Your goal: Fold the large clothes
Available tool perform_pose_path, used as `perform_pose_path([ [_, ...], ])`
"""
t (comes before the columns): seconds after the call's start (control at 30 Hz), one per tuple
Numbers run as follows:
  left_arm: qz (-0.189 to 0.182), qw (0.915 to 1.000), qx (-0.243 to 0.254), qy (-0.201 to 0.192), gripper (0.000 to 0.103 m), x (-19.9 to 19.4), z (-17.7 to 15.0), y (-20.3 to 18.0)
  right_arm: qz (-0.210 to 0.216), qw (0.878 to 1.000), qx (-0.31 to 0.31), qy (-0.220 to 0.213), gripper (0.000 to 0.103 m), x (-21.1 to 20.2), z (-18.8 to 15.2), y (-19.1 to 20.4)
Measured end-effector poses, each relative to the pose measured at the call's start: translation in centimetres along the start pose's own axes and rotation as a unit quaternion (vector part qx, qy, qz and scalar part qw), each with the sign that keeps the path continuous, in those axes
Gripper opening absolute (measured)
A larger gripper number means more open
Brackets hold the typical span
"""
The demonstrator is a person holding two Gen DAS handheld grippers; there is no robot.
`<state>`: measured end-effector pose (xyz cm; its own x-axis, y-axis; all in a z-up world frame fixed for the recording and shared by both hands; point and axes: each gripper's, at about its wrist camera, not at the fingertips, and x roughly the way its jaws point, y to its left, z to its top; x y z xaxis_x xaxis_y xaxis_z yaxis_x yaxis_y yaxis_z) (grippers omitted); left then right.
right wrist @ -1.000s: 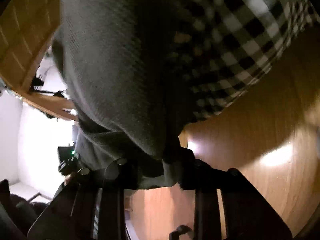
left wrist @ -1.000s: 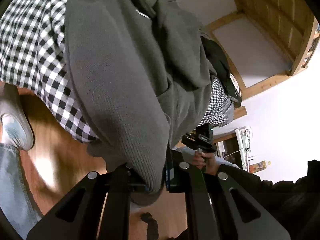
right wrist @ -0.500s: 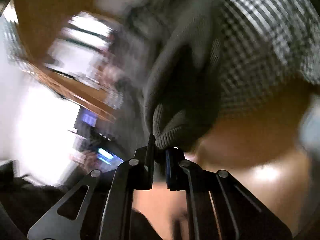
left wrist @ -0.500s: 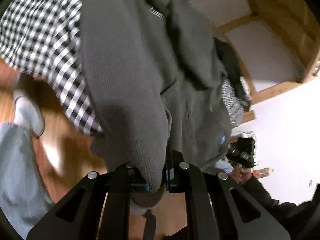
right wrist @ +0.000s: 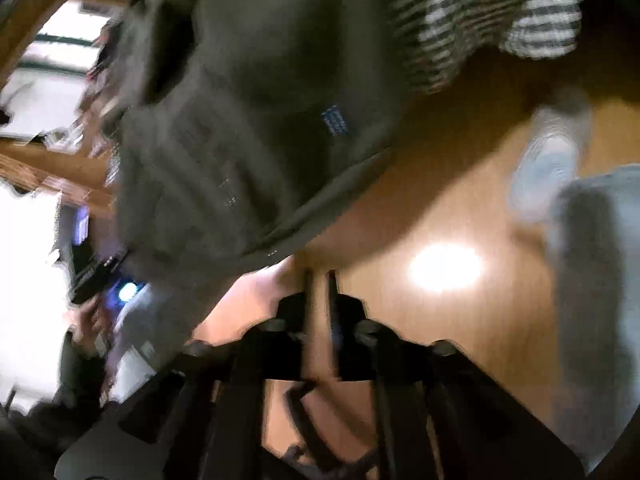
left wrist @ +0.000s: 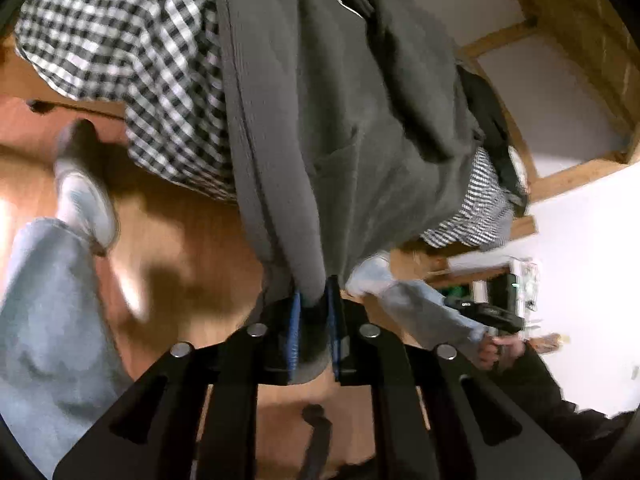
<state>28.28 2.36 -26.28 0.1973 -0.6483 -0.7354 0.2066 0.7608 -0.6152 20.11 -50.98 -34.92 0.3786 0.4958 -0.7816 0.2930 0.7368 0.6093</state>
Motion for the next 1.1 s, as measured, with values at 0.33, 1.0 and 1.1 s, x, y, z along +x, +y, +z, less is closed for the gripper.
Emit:
perform_pose_path([
  [0.33,0.099,0.9898,0.064,-0.08,0.095,3.3,3.7,3.1,-0.038,0.993,-0.087,-0.071,0.1,6.7,6.2,-1.5],
  [1.0,-0.007,0.9973,0.073,-0.001,0.095,20.9,8.3,12.2,0.003,0.98,-0.189,-0.065,0.081,17.1,14.1,-5.4],
  [1.1,0.003,0.998,0.062,0.015,0.044,21.1,8.7,11.9,0.018,0.982,-0.183,-0.045,0.038,17.0,14.6,-5.4],
])
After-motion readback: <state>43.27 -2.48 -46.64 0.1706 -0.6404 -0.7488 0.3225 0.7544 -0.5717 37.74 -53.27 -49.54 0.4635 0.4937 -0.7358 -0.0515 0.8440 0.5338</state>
